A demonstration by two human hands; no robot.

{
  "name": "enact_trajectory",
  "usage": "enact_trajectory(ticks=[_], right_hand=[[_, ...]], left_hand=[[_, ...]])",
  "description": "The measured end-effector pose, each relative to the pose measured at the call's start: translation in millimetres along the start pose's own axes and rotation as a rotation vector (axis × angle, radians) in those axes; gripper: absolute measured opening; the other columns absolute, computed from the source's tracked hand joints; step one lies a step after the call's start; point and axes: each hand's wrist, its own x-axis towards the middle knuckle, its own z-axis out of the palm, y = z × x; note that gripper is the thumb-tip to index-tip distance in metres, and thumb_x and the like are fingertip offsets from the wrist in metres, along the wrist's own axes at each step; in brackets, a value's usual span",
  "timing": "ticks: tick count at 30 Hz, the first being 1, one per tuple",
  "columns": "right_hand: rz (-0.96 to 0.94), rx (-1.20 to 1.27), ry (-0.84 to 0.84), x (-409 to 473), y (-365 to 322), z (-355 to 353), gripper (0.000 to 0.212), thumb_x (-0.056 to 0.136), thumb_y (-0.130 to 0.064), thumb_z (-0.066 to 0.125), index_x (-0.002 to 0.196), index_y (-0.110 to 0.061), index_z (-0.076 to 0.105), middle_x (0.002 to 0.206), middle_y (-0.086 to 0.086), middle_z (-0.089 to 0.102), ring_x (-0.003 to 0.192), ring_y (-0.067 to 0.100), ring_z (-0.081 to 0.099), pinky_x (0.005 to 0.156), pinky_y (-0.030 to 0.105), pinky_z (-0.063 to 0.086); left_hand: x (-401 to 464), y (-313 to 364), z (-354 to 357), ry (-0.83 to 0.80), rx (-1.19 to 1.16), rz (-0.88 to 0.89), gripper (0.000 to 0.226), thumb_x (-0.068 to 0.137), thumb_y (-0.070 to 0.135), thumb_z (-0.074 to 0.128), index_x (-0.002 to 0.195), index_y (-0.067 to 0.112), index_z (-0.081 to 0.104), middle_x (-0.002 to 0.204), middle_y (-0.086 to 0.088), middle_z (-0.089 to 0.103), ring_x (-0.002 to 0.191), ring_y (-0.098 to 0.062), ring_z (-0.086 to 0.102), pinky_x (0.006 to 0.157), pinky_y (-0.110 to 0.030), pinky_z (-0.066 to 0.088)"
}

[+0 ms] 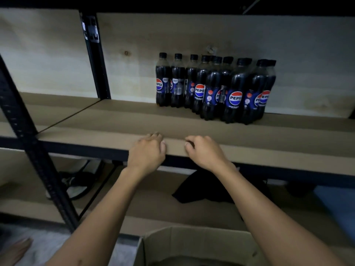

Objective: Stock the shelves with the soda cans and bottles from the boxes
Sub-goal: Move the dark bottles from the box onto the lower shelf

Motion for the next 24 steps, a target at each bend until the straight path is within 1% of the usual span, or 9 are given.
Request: enact_trajectory(ticks=[4,7,9,11,13,15,19,22,24], right_hand=[[-0.062,-0.029,0.134,-49,-3,11,0.036,0.101,-0.029,0.042,0.132,-0.020,0.059,0.145,-0.004,0.052,0.139,0.015,0.039,0.110,0.033,0.028],[-0.124,-0.037,0.169,-84,0,28,0.054,0.095,-0.029,0.055,0.147,-0.017,0.044,0.156,-0.003,0.037,0.148,0.014,0.023,0.120,0.035,0.008],[-0.135,0.080,0.211,-104,0,41,0.055,0.092,-0.023,0.059,0.145,-0.014,0.045,0.160,0.000,0.029,0.151,0.015,0.015,0.121,0.034,0.010],[-0.087,0.273,0.194,-125,-1,56,0.050,0.092,-0.015,0.060,0.140,-0.010,0.052,0.157,0.005,0.034,0.149,0.017,0.023,0.120,0.033,0.023],[-0.002,0.392,0.076,-148,1,77,0.047,0.091,-0.011,0.060,0.137,-0.007,0.055,0.150,0.011,0.046,0.142,0.022,0.039,0.118,0.033,0.029],[0.086,0.405,-0.102,-176,7,102,0.046,0.091,-0.012,0.061,0.137,-0.010,0.056,0.144,0.009,0.052,0.136,0.022,0.047,0.113,0.026,0.031],[0.265,0.336,-0.499,-231,23,151,0.041,0.093,-0.022,0.060,0.133,-0.018,0.059,0.122,0.009,0.068,0.102,0.022,0.064,0.087,0.026,0.045],[0.261,0.329,-0.761,-263,29,179,0.035,0.089,-0.023,0.065,0.123,-0.014,0.066,0.115,0.007,0.070,0.105,0.022,0.064,0.084,0.026,0.045],[0.278,0.325,-1.008,-284,31,192,0.040,0.086,-0.032,0.072,0.123,-0.018,0.065,0.112,0.001,0.068,0.101,0.018,0.063,0.082,0.024,0.045]], left_hand=[[-45,3,9,0.130,-0.028,0.037,0.051,0.094,0.034,0.039,0.135,0.007,0.054,0.143,-0.010,0.052,0.137,-0.025,0.042,0.112,-0.041,0.030],[-78,3,20,0.155,-0.076,0.080,0.062,0.091,0.023,0.059,0.147,0.008,0.037,0.156,-0.009,0.032,0.147,-0.023,0.023,0.119,-0.041,0.023],[-103,3,33,0.151,-0.164,0.059,0.058,0.092,0.019,0.059,0.146,0.009,0.041,0.156,-0.010,0.033,0.146,-0.023,0.026,0.117,-0.038,0.027],[-133,-3,55,0.037,-0.265,-0.030,0.048,0.092,0.019,0.058,0.139,0.012,0.050,0.146,-0.010,0.048,0.137,-0.024,0.043,0.109,-0.034,0.036],[-166,-13,79,-0.190,-0.279,-0.122,0.042,0.091,0.020,0.058,0.133,0.016,0.056,0.130,-0.010,0.062,0.123,-0.028,0.056,0.098,-0.033,0.045],[-194,-19,100,-0.434,-0.200,-0.150,0.039,0.088,0.021,0.058,0.127,0.019,0.061,0.117,-0.011,0.069,0.111,-0.031,0.061,0.090,-0.033,0.049],[-230,-18,124,-0.749,-0.141,-0.117,0.040,0.086,0.022,0.057,0.126,0.019,0.063,0.120,-0.011,0.067,0.114,-0.028,0.061,0.094,-0.029,0.048],[-254,-18,133,-0.947,0.017,-0.078,0.036,0.087,0.026,0.057,0.121,0.014,0.060,0.122,-0.016,0.063,0.114,-0.033,0.059,0.090,-0.035,0.048],[-266,-16,135,-1.048,0.148,-0.075,0.037,0.091,0.028,0.056,0.123,0.010,0.057,0.127,-0.017,0.058,0.116,-0.034,0.058,0.090,-0.037,0.046]])
